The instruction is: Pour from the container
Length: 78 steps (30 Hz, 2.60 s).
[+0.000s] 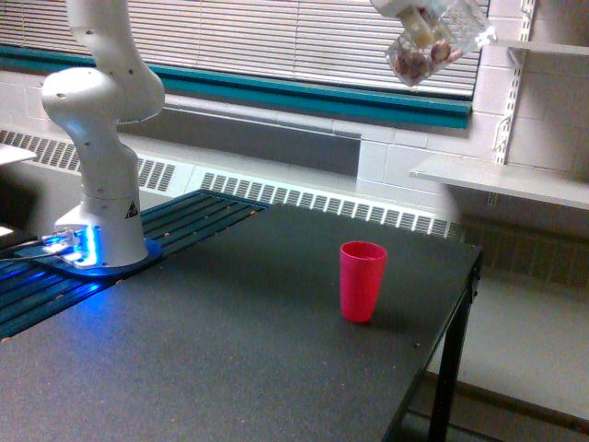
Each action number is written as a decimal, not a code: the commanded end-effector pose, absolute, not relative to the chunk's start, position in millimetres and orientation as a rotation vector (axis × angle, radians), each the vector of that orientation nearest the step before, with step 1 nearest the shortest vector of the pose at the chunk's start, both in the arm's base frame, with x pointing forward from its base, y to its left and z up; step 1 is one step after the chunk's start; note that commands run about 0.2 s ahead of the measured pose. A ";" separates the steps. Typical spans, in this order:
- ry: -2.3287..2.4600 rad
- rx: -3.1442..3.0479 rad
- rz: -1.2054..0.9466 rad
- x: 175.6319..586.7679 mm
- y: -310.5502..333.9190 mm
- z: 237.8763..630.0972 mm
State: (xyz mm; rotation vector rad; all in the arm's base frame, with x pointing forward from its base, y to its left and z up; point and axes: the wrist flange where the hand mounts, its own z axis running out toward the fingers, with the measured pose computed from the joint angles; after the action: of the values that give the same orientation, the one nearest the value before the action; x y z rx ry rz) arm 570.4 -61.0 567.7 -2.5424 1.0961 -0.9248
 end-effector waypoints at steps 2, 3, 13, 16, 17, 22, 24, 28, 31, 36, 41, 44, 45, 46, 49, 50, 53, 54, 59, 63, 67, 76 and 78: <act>0.943 -2.635 -0.922 563.1 -36.5 547.9; 0.935 -2.645 -0.918 561.6 -36.1 543.0; 0.896 -2.727 -0.852 543.2 -33.6 495.7; 0.880 -2.756 -0.841 536.4 -32.6 484.4; 0.874 -2.761 -0.832 534.1 -33.1 479.7; 0.848 -2.805 -0.816 523.0 -31.8 461.3; 0.838 -2.817 -0.808 518.6 -31.2 454.1; 0.832 -2.820 -0.784 508.6 -32.3 438.0; 0.810 -2.848 -0.776 502.3 -29.1 428.9; 0.796 -2.860 -0.743 491.3 -27.4 409.7; 0.778 -2.889 -0.679 479.8 -23.3 387.0; 0.769 -2.907 -0.654 474.8 -20.4 375.9; 0.765 -2.912 -0.645 473.2 -19.3 372.1; 0.760 -2.919 -0.636 471.8 -18.2 368.9; 0.751 -2.932 -0.615 467.9 -16.1 360.3; 0.745 -2.938 -0.608 466.5 -15.4 357.4; 0.731 -2.955 -0.588 462.2 -13.1 348.8; 0.726 -2.965 -0.581 460.8 -12.1 346.0; 0.698 -2.999 -0.531 454.1 -6.1 331.0; 0.690 -3.020 -0.494 450.0 -2.2 319.8; 0.673 -3.043 -0.468 448.5 1.8 312.0; 0.616 -3.102 -0.443 452.4 13.1 307.5; 0.602 -3.115 -0.437 452.9 15.4 306.4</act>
State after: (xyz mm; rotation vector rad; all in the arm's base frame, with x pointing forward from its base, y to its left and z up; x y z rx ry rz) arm 448.8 6.1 303.7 -3.1045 0.5925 -0.4343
